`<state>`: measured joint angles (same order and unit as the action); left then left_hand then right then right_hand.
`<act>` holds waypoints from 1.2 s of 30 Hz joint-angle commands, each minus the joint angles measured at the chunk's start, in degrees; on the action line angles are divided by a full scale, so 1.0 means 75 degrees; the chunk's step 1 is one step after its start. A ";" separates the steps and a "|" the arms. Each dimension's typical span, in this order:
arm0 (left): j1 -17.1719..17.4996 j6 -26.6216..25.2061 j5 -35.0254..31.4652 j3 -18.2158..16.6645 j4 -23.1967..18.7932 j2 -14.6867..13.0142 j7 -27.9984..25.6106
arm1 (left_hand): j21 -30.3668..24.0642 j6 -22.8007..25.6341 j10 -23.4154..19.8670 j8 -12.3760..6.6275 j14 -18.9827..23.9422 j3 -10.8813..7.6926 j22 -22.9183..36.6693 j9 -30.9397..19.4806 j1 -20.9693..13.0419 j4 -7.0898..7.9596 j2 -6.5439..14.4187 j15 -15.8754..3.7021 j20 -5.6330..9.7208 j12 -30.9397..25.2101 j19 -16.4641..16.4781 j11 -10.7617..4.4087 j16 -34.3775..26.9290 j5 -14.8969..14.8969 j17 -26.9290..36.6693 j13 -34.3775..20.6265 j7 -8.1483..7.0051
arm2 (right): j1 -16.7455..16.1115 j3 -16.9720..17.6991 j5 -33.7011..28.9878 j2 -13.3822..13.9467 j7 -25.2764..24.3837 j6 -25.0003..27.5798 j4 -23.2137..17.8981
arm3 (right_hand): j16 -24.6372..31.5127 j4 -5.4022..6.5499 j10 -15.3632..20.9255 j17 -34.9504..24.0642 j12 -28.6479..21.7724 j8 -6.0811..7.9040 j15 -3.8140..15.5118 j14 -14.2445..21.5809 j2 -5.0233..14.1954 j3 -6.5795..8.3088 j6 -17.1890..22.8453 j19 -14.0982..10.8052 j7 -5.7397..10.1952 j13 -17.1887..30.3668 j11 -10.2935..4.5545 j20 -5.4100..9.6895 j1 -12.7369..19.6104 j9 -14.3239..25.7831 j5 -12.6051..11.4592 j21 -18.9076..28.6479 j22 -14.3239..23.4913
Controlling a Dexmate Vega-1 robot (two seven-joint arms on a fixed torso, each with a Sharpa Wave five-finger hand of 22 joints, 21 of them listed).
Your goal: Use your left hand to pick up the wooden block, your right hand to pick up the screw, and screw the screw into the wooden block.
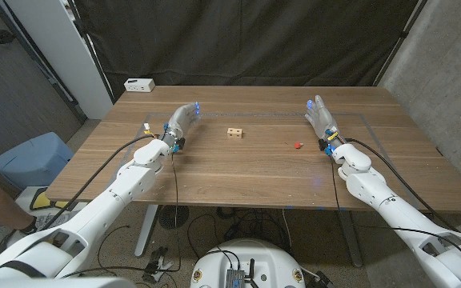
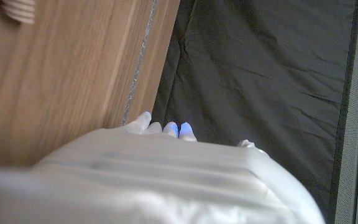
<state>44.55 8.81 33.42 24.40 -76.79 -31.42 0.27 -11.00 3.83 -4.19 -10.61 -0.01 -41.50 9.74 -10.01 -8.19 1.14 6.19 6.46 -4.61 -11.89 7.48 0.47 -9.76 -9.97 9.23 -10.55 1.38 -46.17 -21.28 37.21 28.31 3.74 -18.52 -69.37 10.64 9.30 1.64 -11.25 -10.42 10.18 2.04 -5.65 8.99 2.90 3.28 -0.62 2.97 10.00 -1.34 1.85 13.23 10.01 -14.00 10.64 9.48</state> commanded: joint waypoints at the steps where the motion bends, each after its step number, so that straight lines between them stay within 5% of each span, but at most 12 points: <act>1: -0.0278 -0.0545 -0.0932 0.0318 -0.0623 -0.0502 -0.0341 | 0.0006 0.0047 -0.0093 -0.0050 0.0020 -0.0027 0.0024 -0.0016 -0.0253 -0.0277 -0.0061 0.0063 -0.0076 -0.0051 0.0003 -0.0172 -0.0046 -0.0029 0.0045 -0.0023 -0.0161 | -0.0112 0.0076 -0.0032 0.0089 -0.0140 -0.0022 -0.0098 | 0.0055 -0.0008 -0.0030 -0.0013 -0.0022 0.0030 0.0033 -0.0086 -0.0025 0.0017 0.0039 0.0023 0.0019 0.0036 -0.0051 0.0347 -0.0044 0.0017 -0.0052 0.0015 0.0017; 9: -0.0320 -0.1196 -0.1538 0.0470 -0.1306 -0.0778 -0.0779 | 0.0031 0.0236 -0.0214 -0.0081 -0.0020 0.0012 0.0052 -0.0019 -0.0534 -0.0721 -0.0173 -0.0009 -0.0544 -0.0062 -0.0166 -0.0445 -0.0049 -0.0036 0.0057 -0.0032 -0.0563 | -0.0181 0.0122 -0.0008 0.0206 -0.0151 0.0058 -0.0269 | 0.0052 -0.0031 -0.0045 0.0001 -0.0019 0.0029 0.0019 -0.0095 -0.0029 0.0028 0.0021 0.0040 0.0039 0.0036 -0.0095 0.0327 -0.0055 0.0015 -0.0070 0.0009 0.0017; 16: -0.0258 -0.1712 -0.2077 0.0565 -0.1951 -0.1006 -0.1186 | 0.0098 0.0407 -0.0417 -0.0085 0.0028 0.0109 0.0074 -0.0023 -0.0643 -0.0939 -0.0213 -0.0065 -0.0594 -0.0110 -0.0612 -0.0619 -0.0079 -0.0035 0.0064 -0.0045 -0.0920 | -0.0209 0.0125 0.0035 0.0261 -0.0071 0.0107 -0.0345 | 0.0045 -0.0054 -0.0059 0.0013 -0.0018 0.0028 -0.0028 -0.0117 -0.0034 0.0041 0.0003 0.0052 0.0043 0.0036 -0.0134 0.0254 -0.0062 0.0015 -0.0088 0.0006 0.0016; 27: -0.0376 -0.2900 -0.3063 0.0824 -0.3042 -0.1550 -0.1350 | 0.0063 0.0461 -0.0477 -0.0090 0.0091 0.0203 0.0075 -0.0026 -0.0800 -0.1244 -0.0455 -0.0307 -0.0669 -0.0101 -0.0743 -0.0783 -0.0092 -0.0035 0.0066 -0.0052 -0.1074 | -0.0214 0.0172 0.0108 0.0328 0.0144 0.0014 -0.0340 | 0.0044 -0.0083 -0.0072 0.0025 -0.0017 0.0030 -0.0033 -0.0124 -0.0050 0.0051 -0.0010 0.0057 0.0050 0.0036 -0.0132 0.0240 -0.0062 0.0014 -0.0104 0.0005 0.0016; 36: -0.0681 -0.4146 -0.4249 0.1266 -0.3903 -0.1922 -0.1300 | 0.0157 0.0627 -0.0608 -0.0135 -0.0108 0.0283 0.0064 -0.0031 -0.1136 -0.1491 -0.0678 -0.0133 -0.0859 -0.0106 -0.1564 -0.0894 -0.0050 -0.0040 0.0071 -0.0058 -0.1193 | -0.0270 0.0233 0.0170 0.0335 0.0249 -0.0139 -0.0280 | 0.0043 -0.0106 -0.0074 0.0034 -0.0019 0.0034 -0.0033 -0.0128 -0.0066 0.0059 -0.0011 0.0063 0.0050 0.0036 -0.0128 0.0238 -0.0057 0.0013 -0.0116 0.0004 0.0016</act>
<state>41.68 -12.04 11.13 30.58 -98.41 -42.36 -9.39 -10.14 7.90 -8.35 -11.05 -0.38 -39.32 10.02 -10.00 -15.85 -9.48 1.35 4.93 -10.75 -12.37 -3.19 -5.98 -9.98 -9.97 9.49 -10.81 -7.42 -47.79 -20.04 37.88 30.59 4.59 -18.41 -71.81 10.64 8.72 1.01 -10.92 -10.42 10.17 1.74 -5.96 8.76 3.47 3.27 -0.62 2.97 9.99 -1.96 1.84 12.99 10.00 -14.63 10.64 9.46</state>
